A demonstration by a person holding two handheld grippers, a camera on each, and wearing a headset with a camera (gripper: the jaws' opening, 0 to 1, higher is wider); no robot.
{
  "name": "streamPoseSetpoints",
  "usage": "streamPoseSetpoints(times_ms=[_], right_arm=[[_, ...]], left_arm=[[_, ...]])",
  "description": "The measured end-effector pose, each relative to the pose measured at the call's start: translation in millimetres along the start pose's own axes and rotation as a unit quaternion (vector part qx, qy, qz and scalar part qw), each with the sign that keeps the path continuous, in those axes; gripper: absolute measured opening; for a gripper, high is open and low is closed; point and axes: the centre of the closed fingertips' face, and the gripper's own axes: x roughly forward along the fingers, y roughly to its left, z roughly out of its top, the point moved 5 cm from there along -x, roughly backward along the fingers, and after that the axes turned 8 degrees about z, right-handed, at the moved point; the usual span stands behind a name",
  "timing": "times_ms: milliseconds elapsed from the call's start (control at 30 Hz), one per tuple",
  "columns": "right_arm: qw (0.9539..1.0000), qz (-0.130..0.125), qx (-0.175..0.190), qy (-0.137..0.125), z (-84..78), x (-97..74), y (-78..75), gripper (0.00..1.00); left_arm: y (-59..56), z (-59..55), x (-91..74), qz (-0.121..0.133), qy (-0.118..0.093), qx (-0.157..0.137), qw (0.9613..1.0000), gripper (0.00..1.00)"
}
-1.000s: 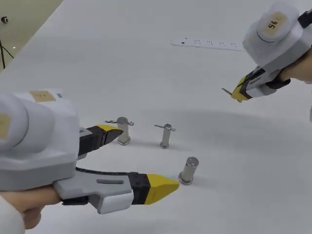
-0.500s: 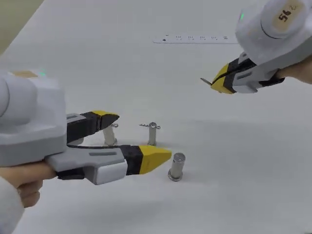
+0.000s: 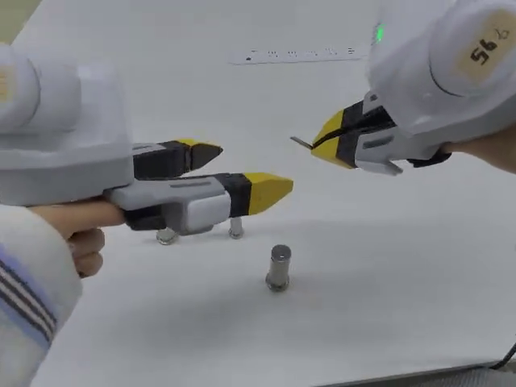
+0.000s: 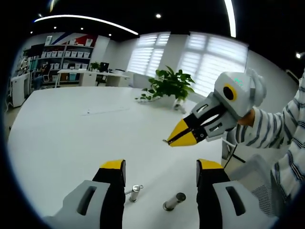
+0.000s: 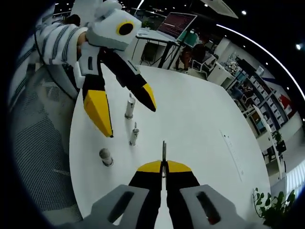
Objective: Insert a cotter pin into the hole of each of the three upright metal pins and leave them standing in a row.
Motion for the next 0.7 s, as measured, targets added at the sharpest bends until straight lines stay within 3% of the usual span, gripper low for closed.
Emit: streamPoseSetpoints(times_ms=[133, 233, 300, 367, 500, 700], right_arm=[[0.9997, -0.002, -0.022, -0.003, 5.4, 0.6, 8.3, 0.00], [0.9995, -0.001, -0.030, -0.007, 8.0, 1.0, 13.0, 0.00], [0.9992, 0.000, -0.039, -0.007, 9.0, 1.7, 16.0, 0.00], [0.9989, 0.000, -0.045, -0.008, 10.2, 1.9, 19.2, 0.00], [0.9984, 0.004, -0.056, -0.007, 12.4, 2.3, 23.5, 0.00], [0.9982, 0.002, -0.060, -0.012, 14.0, 2.0, 25.2, 0.00]], left_arm=[[-2.0, 0.8, 7.2, -0.017, 0.003, -0.018, 0.9997, 0.45], [-4.8, -1.6, 11.0, -0.036, 0.014, -0.042, 0.9984, 0.32], [-8.7, -5.2, 12.4, -0.054, 0.027, -0.048, 0.9970, 0.19], [-9.9, -5.8, 14.3, -0.055, 0.026, -0.047, 0.9970, 0.11], [-12.1, -6.8, 16.5, -0.058, 0.031, -0.055, 0.9963, 0.14], [-14.0, -6.2, 16.5, -0.063, 0.030, -0.062, 0.9956, 0.10]])
